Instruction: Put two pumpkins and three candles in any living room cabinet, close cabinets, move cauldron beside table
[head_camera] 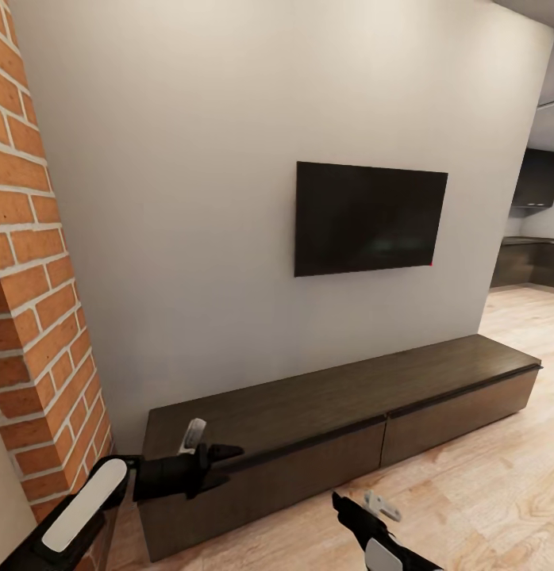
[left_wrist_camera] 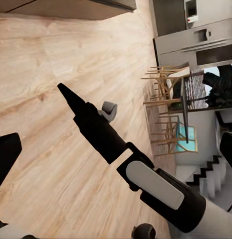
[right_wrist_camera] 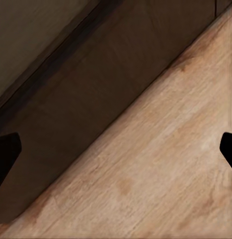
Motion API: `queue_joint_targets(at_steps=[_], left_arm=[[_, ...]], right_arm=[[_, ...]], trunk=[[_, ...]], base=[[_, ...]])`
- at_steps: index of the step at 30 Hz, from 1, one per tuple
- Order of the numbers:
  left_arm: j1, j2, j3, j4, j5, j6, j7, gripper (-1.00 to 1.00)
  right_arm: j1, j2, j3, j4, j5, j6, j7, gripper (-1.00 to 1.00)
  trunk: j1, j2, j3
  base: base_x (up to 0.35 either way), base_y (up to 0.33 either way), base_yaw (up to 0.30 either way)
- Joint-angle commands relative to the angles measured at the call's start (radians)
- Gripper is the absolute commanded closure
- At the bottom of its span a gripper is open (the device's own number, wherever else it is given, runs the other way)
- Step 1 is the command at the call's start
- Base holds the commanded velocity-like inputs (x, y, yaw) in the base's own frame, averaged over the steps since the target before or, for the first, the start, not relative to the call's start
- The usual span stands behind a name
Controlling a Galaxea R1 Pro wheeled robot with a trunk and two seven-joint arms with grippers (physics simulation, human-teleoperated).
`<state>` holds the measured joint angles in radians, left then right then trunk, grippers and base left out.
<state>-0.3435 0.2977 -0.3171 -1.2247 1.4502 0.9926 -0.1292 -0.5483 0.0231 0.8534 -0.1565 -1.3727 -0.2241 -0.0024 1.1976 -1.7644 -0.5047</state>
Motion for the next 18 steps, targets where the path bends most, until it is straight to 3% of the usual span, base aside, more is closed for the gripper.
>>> queue_joint_targets(at_steps=[1,4,7,9,11,14,18], left_arm=[[-0.001,-0.002,-0.002,0.0,-0.007,0.001,-0.01,-1.0],[0.0,-0.027,-0.007,-0.001,0.002,0.001,-0.01,-1.0],[0.002,-0.074,-0.018,-0.001,0.041,0.001,-0.011,-1.0],[0.002,-0.087,-0.05,-0.001,0.053,0.001,-0.011,-1.0],[0.003,-0.093,-0.071,-0.002,0.058,0.001,-0.012,-1.0],[0.003,-0.093,-0.077,-0.001,0.069,0.001,-0.029,-1.0],[0.003,-0.084,-0.085,0.007,0.101,0.001,-0.103,-1.0]], right_arm=[[-0.001,-0.005,0.006,-0.002,-0.013,-0.003,-0.002,-1.0],[-0.001,-0.032,0.002,-0.005,-0.036,0.003,0.008,-1.0],[-0.002,-0.067,0.001,-0.007,-0.16,0.03,0.105,-1.0],[-0.002,-0.083,0.001,-0.006,-0.253,0.078,0.231,-1.0],[-0.002,-0.103,0.001,-0.005,-0.31,0.116,0.334,-1.0],[-0.002,-0.138,0.001,-0.005,-0.345,0.139,0.404,-1.0],[-0.003,-0.168,0.001,-0.006,-0.386,0.149,0.452,-1.0]], trunk=[[0.0,-0.001,-0.001],[0.0,-0.001,-0.001],[0.0,-0.001,-0.001],[0.0,-0.001,-0.001],[0.0,-0.001,-0.001],[0.0,-0.001,-0.001],[0.0,-0.001,-0.001]], base=[[0.0,0.0,0.0],[0.0,0.0,0.0],[0.0,0.0,0.0],[0.0,0.0,0.0],[0.0,0.0,0.0],[0.0,0.0,0.0],[0.0,0.0,0.0]])
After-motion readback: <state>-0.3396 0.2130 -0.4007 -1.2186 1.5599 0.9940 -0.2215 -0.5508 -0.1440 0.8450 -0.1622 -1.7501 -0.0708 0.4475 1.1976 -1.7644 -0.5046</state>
